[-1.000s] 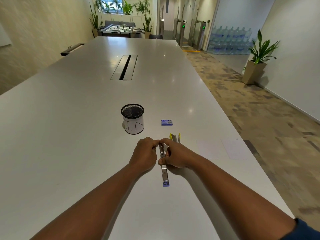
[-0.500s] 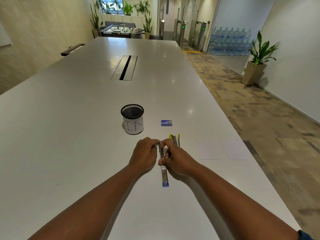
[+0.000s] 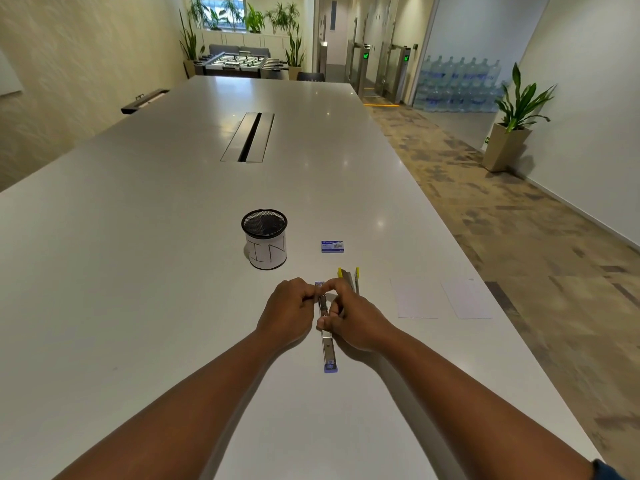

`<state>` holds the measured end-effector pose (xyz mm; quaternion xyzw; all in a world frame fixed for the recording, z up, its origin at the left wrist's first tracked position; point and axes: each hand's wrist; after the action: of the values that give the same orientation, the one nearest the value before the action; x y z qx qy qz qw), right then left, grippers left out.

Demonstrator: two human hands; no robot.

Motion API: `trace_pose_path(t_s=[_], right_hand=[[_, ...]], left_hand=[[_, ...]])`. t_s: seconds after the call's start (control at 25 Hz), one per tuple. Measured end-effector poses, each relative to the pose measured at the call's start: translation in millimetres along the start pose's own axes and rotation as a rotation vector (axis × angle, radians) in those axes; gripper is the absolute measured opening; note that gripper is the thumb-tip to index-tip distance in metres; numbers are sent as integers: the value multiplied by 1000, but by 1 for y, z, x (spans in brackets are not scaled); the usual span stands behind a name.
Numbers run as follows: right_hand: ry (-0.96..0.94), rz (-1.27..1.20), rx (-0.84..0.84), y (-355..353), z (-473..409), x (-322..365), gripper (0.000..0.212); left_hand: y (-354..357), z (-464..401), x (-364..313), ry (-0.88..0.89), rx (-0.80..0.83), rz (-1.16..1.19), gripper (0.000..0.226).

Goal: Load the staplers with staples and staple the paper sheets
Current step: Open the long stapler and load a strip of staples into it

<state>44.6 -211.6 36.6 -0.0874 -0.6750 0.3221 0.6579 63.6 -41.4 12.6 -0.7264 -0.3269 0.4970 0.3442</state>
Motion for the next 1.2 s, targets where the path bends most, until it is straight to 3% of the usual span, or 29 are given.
trace_pose_path(t_s=[0.28, 0.6, 0.72, 0.88, 0.92, 1.08, 1.2], right_hand=[[-28, 78, -38, 5, 8, 3, 28], [-49, 10, -224, 15, 23, -6, 12], [-58, -3, -276, 18, 24, -8, 9], [-75, -30, -323, 23, 23, -11, 10], [-76, -36, -333, 23, 23, -11, 9], [-92, -36, -347, 24, 22, -14, 15], [-102, -32, -337, 24, 22, -15, 15]], left_hand=[[-1, 1, -3, 29, -37, 9, 32], [-4, 4, -5, 11, -22, -7, 29], [-8, 5, -6, -140, -51, 201, 32], [-16, 0, -9, -348, -60, 659, 24], [-17, -3, -10, -350, -58, 660, 23], [-23, -13, -17, -169, 24, 253, 17], [-26, -19, -22, -93, 114, 131, 15]])
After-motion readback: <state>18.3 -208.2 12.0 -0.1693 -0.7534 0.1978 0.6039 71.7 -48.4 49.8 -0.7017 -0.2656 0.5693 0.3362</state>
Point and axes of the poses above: each hand's wrist, its own z-axis away from the middle knuckle, its own y-axis out of the palm, x = y × z, and after that the axes turned 11 degrees about -z, right-handed
